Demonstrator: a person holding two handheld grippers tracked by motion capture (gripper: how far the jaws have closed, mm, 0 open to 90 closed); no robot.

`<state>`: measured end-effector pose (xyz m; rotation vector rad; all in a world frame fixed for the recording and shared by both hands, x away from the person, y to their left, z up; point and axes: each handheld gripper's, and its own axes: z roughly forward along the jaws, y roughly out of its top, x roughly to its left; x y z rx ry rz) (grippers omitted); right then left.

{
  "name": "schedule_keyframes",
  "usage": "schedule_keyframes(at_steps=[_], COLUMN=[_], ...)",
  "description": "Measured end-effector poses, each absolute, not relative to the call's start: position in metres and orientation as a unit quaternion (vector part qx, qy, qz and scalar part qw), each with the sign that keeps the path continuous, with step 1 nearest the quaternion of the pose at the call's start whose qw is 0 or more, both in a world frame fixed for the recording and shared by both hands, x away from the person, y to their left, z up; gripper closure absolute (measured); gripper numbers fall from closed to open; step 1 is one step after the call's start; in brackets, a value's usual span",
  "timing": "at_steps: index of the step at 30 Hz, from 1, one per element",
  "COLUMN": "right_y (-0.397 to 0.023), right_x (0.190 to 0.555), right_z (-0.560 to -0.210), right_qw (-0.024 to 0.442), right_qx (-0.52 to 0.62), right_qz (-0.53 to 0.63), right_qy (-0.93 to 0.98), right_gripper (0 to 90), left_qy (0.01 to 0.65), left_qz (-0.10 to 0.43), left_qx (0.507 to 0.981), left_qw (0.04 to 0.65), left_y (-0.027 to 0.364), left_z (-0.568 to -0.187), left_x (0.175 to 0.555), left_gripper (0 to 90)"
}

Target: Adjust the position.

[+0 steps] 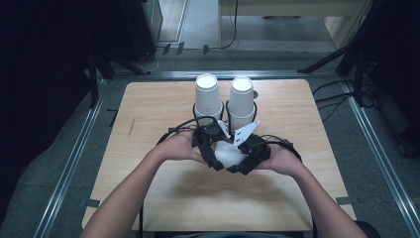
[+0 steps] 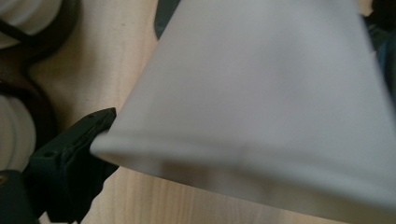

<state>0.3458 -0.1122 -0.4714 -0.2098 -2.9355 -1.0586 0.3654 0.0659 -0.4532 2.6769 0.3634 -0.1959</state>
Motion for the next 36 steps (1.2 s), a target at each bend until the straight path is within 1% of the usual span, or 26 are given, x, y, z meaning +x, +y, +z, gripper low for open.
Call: schedule_keyframes(at_steps=[2, 3, 7, 12, 19, 23, 25, 36], right_y=[-0.113, -0.114, -0.117, -0.121, -0.127, -0.128, -0.128, -0.125], right_x=[0.347, 0.347, 0.348, 0.348, 0.35, 0.349, 0.349, 0.349], right_z=[-0.471, -0.47, -0.468, -0.464, -0.458, -0.458, -0.459, -0.46], right_qw=[0.003, 0.003, 0.003, 0.001, 0.004, -0.001, -0.002, -0.001], right_qx=[-0.064, -0.066, -0.068, -0.076, -0.082, -0.078, -0.075, -0.073], right_qz=[-0.342, -0.344, -0.351, -0.367, -0.385, -0.394, -0.4, -0.418], right_qy=[-0.937, -0.937, -0.934, -0.927, -0.919, -0.916, -0.914, -0.905], right_gripper=[21.4, 21.3, 21.3, 21.3, 21.2, 21.1, 21.1, 21.1], left_qy=[0.131, 0.13, 0.138, 0.153, 0.164, 0.174, 0.175, 0.201], left_qz=[-0.082, -0.069, -0.064, -0.065, -0.058, -0.057, -0.053, -0.08], left_qx=[0.962, 0.961, 0.953, 0.937, 0.921, 0.905, 0.902, 0.879], left_qw=[0.227, 0.236, 0.262, 0.308, 0.348, 0.384, 0.392, 0.425], left_y=[0.069, 0.07, 0.076, 0.083, 0.09, 0.094, 0.095, 0.097], left_z=[-0.453, -0.453, -0.451, -0.45, -0.451, -0.451, -0.45, -0.453], left_x=[0.366, 0.365, 0.364, 0.363, 0.36, 0.357, 0.356, 0.358], left_gripper=[0.0, 0.0, 0.0, 0.0, 0.0, 0.0, 0.0, 0.0])
